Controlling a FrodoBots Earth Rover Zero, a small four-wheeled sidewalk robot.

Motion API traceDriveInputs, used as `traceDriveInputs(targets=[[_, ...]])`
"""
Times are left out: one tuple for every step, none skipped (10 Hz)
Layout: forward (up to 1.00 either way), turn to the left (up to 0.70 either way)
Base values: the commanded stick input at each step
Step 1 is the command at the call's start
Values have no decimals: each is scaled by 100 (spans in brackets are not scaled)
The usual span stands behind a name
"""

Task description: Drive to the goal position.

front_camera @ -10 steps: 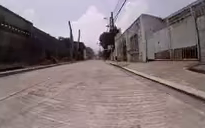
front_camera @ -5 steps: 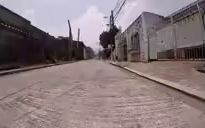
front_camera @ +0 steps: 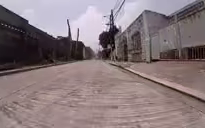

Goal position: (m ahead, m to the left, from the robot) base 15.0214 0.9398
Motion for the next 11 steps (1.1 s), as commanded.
traceDriveInputs(targets=[[70,0],[70,0],[70,0],[70,0],[70,0],[70,0],[70,0],[70,0],[70,0],[70,0],[70,0]])
